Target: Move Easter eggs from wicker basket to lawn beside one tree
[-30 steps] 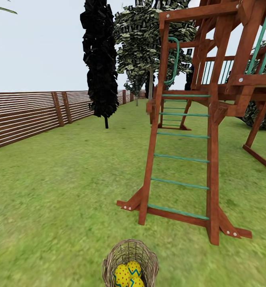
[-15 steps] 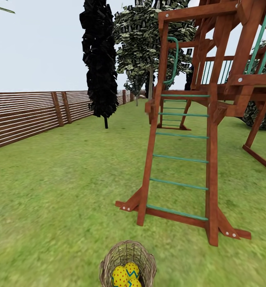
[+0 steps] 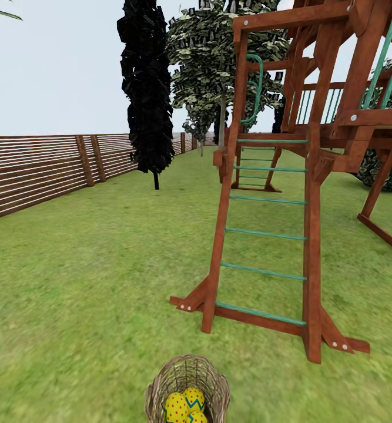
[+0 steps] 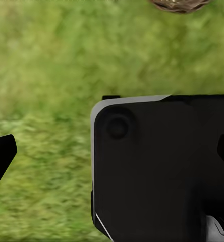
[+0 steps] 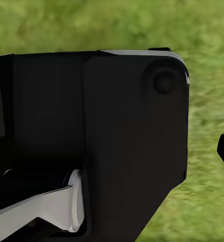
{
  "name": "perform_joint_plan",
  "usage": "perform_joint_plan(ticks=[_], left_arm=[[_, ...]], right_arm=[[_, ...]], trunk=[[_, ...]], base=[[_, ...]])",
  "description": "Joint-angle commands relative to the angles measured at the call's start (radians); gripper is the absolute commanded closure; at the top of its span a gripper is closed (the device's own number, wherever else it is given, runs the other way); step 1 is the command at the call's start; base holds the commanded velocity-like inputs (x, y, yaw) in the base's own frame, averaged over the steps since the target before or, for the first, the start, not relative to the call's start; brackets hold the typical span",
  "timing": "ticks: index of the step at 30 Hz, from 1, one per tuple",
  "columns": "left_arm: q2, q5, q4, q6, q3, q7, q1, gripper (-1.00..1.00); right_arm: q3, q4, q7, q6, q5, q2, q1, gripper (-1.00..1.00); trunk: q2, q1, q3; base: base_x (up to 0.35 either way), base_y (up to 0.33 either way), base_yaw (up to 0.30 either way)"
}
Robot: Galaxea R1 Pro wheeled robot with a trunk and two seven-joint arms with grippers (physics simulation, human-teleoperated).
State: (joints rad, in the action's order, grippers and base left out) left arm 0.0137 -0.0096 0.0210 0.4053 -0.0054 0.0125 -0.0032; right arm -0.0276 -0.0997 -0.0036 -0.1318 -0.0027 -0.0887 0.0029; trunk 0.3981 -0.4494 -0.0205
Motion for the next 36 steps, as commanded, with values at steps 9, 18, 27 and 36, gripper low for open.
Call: perform_joint_plan(ticks=[9,18,27,36], left_arm=[[0.000,-0.001,0.000,0.003,-0.001,0.001,0.000,-1.00],[0.000,-0.001,0.000,0.003,-0.001,0.001,0.000,-1.00],[0.000,-0.001,-0.001,0.003,-0.001,0.001,0.000,-1.00],[0.000,-0.001,-0.001,0.003,-0.001,0.001,0.000,-1.00]], right_arm=[[-0.002,-0.002,0.000,-0.002,0.000,0.000,0.000,-1.00],[-0.005,-0.005,-0.001,-0.002,-0.001,0.000,0.000,-1.00],[-0.002,-0.014,-0.002,0.004,0.000,0.002,0.000,-1.00],[-0.010,-0.004,-0.004,0.006,0.000,0.010,0.000,-1.00]], trunk=[[0.002,-0.001,-0.002],[0.002,-0.001,-0.002],[0.002,-0.001,-0.002],[0.002,-0.001,-0.002]], base=[[0.045,-0.069,0.000],[0.015,-0.021,0.000],[0.001,-0.001,0.000],[0.000,0.000,0.000]])
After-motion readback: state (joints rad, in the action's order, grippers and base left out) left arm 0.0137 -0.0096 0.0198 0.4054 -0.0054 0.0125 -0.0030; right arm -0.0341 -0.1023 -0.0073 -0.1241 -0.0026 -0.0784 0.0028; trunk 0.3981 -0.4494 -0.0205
